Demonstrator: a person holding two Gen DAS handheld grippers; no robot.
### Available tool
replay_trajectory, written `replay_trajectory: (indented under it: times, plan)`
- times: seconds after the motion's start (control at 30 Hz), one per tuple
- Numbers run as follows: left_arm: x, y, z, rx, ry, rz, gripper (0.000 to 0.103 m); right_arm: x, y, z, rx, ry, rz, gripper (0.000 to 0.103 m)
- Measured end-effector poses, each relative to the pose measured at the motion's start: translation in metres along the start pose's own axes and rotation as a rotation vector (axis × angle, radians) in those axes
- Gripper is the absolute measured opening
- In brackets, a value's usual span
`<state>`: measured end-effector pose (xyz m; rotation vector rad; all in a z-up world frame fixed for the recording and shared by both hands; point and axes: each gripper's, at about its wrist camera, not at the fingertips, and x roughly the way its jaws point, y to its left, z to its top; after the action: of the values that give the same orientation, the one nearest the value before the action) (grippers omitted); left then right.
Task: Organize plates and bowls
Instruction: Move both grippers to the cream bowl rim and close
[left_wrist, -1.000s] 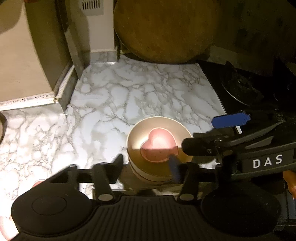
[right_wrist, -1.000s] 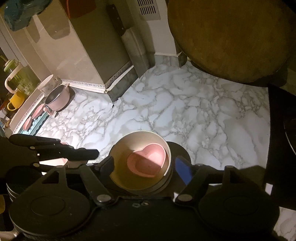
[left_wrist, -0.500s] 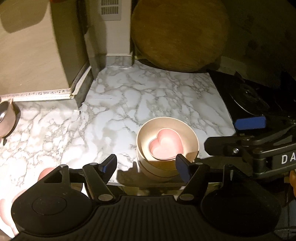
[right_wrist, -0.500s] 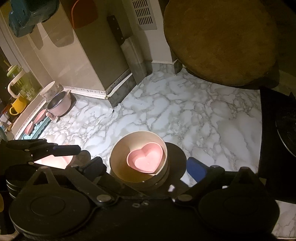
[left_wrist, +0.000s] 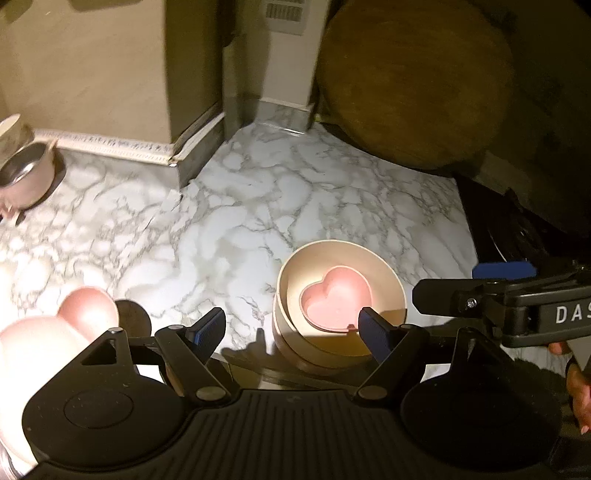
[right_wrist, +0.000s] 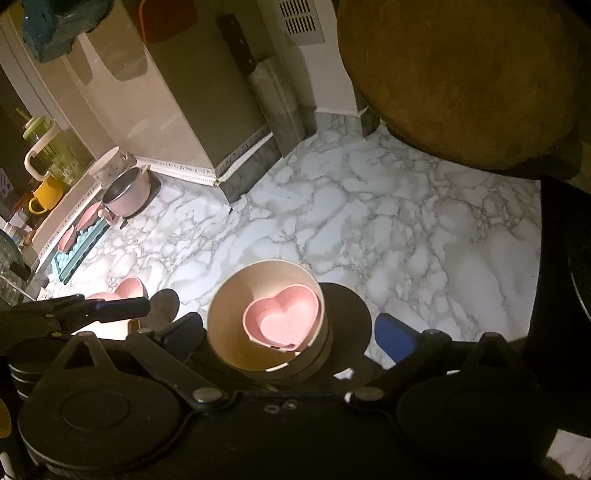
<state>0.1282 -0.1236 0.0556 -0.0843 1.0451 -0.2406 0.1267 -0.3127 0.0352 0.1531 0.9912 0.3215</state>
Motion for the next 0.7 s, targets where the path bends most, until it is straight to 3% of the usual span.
replay_trajectory:
  times: [0.4,0.7]
  plan:
    - [0.037,0.008,-0.013,-0.188,0.059,0.072,0.079,0.043,-0.031,0.006,0.06,0.091,0.007,0.097]
    - [0.06,0.009,-0.023,-0.273,0.077,0.09,0.079,0.076,-0.037,0.004,0.096,0.146,-0.005,0.083]
